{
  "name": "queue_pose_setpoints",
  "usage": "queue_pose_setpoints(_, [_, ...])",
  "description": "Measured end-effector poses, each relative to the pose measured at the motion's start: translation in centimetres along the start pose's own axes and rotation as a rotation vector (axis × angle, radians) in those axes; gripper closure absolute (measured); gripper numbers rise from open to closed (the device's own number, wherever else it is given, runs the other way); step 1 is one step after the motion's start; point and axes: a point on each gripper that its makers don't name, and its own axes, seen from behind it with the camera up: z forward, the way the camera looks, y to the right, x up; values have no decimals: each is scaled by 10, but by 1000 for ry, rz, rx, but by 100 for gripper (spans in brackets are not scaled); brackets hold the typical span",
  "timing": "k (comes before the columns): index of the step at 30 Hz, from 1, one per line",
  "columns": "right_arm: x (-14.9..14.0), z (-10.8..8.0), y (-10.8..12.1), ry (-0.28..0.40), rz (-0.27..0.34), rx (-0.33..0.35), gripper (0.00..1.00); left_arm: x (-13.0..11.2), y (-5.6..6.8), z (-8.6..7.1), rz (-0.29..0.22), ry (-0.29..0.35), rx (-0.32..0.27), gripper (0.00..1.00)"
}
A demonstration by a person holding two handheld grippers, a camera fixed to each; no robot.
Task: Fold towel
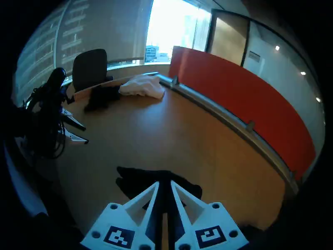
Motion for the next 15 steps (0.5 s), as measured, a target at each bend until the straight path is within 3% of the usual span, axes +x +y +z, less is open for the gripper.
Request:
queue_pose_setpoints(6, [3,-16,15,3,8,-28,95,1,5,0,5,3,-8,7])
queue_pose_setpoints(15, [4,-27,30,20,29,-48,95,2,9,1,16,0,-12,7])
